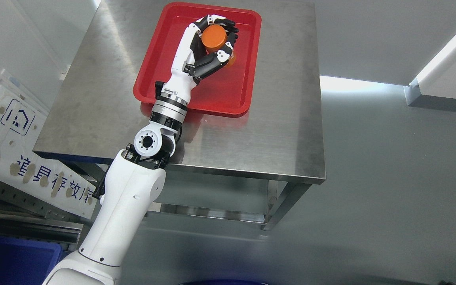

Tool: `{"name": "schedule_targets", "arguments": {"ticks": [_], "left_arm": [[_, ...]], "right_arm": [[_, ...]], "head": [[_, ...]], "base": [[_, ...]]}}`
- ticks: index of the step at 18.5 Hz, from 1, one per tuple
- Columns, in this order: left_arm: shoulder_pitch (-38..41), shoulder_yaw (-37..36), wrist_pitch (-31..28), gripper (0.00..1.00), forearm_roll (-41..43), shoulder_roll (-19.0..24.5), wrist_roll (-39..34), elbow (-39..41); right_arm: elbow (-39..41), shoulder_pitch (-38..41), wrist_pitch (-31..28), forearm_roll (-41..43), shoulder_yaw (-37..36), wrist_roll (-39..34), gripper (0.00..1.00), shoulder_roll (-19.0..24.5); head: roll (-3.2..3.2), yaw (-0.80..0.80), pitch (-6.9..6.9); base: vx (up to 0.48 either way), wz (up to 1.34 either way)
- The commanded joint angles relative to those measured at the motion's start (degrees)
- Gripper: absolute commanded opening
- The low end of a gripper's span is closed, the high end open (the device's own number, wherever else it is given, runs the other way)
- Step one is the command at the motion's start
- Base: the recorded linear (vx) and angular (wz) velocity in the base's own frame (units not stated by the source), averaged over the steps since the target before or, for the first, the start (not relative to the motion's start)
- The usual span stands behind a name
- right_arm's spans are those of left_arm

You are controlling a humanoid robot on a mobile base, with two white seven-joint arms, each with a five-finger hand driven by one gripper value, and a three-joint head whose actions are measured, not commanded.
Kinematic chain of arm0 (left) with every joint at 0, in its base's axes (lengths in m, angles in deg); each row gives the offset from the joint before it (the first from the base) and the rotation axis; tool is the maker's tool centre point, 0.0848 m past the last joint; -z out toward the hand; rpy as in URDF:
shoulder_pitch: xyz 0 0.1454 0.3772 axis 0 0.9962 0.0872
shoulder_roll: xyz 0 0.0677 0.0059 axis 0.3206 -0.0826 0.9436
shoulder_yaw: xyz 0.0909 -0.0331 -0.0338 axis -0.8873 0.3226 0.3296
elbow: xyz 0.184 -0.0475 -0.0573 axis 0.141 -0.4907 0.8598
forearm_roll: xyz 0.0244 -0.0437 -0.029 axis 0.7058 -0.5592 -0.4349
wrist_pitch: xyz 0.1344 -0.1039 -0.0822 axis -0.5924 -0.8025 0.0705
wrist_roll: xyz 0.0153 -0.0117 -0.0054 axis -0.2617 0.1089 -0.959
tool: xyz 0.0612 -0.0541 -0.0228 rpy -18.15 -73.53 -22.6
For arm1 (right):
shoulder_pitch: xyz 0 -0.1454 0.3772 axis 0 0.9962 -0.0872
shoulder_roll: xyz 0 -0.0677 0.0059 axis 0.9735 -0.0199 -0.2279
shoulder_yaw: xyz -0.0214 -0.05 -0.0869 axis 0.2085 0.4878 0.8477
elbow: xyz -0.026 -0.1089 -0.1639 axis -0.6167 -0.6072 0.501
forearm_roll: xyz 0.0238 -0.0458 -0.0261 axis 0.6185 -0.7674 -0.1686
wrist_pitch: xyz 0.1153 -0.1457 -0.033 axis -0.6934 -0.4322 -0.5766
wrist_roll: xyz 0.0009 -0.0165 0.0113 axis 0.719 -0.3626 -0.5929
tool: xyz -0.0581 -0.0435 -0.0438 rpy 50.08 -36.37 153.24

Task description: Grab orange capacitor from left shelf to right desk

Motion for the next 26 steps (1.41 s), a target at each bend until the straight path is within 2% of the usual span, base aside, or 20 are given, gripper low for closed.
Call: {"name": "schedule_targets", "arguments": {"ticks": [1, 5, 7, 16, 18, 21, 24, 26], "left_arm": [[-2.5, -2.4, 0.1, 0.04, 1.8, 1.0, -0.1, -15.6], [-4.8, -2.3, 0.0, 0.07, 1.8, 1.0, -0.4, -16.7], [-4.8, -2.3, 0.1, 0.14, 1.8, 1.0, -0.5, -16.6], [-9.6, 0.6, -1.0, 0.64, 1.7, 1.0, -0.3, -16.2], [-12.1, 3.4, -1.4, 0.84, 1.7, 1.0, -0.2, -15.2], [-13.5, 9.5, -1.4, 0.98, 1.7, 1.0, -0.1, -13.5], [-12.2, 17.1, -0.7, 1.00, 1.7, 1.6, 0.0, -13.5], [-10.3, 19.8, -0.5, 1.00, 1.6, 5.6, 0.2, -13.2]], "right_arm": [[1.3, 1.9, 0.0, 0.0, -0.7, 0.1, 1.00, -1.0], [1.3, 1.9, 0.0, 0.0, -0.6, 0.1, 1.00, -1.0], [1.3, 1.9, 0.0, 0.0, -0.6, 0.1, 1.00, -1.0], [1.3, 1.9, 0.0, 0.0, -0.7, 0.1, 1.00, -1.0], [1.3, 1.9, 0.0, 0.0, -0.7, 0.1, 1.00, -1.0], [1.3, 1.9, 0.0, 0.0, -0.7, 0.1, 1.00, -1.0], [1.3, 1.9, 0.0, 0.0, -0.7, 0.1, 1.00, -1.0], [1.3, 1.9, 0.0, 0.0, -0.7, 0.1, 1.00, -1.0]], "head": [[0.00, 0.00, 0.00], [0.00, 0.00, 0.01], [0.00, 0.00, 0.01], [0.00, 0.00, 0.01], [0.00, 0.00, 0.01], [0.00, 0.00, 0.00], [0.00, 0.00, 0.01], [0.00, 0.00, 0.01]], "base": [[0.017, -0.01], [-0.008, 0.00], [-0.019, 0.00], [-0.002, 0.00], [0.000, 0.00], [0.000, 0.00], [0.000, 0.00], [0.000, 0.00]]}}
